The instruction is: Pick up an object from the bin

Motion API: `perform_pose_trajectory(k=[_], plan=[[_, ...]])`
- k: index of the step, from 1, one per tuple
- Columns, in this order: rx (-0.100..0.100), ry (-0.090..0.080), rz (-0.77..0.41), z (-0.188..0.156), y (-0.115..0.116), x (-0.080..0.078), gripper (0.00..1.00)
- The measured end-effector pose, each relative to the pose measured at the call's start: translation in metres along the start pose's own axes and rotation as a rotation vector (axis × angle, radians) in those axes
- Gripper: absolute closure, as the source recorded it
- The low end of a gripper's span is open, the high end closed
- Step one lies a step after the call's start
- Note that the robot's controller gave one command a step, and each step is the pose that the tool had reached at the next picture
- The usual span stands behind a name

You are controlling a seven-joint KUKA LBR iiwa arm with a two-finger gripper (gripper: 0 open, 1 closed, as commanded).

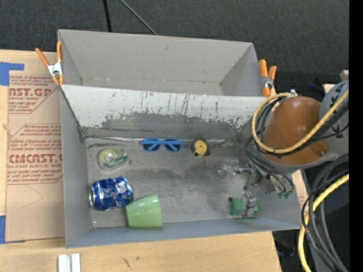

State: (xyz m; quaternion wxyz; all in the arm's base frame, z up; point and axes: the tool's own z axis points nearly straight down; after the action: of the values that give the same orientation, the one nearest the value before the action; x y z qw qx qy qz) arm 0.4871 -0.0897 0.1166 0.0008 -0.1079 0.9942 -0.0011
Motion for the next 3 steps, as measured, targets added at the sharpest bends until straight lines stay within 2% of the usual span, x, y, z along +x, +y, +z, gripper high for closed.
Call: perform_pose_trajectory(k=[1,2,3], plan=[[0.0,-0.005,-0.262,0.047,-0.049,0.004,0.0],[-0.002,-0.003,-0.262,0.046,-0.049,0.004,1.0],[0.002,-0.007,-0.268,-0.082,-0.043,-0.007,1.0]])
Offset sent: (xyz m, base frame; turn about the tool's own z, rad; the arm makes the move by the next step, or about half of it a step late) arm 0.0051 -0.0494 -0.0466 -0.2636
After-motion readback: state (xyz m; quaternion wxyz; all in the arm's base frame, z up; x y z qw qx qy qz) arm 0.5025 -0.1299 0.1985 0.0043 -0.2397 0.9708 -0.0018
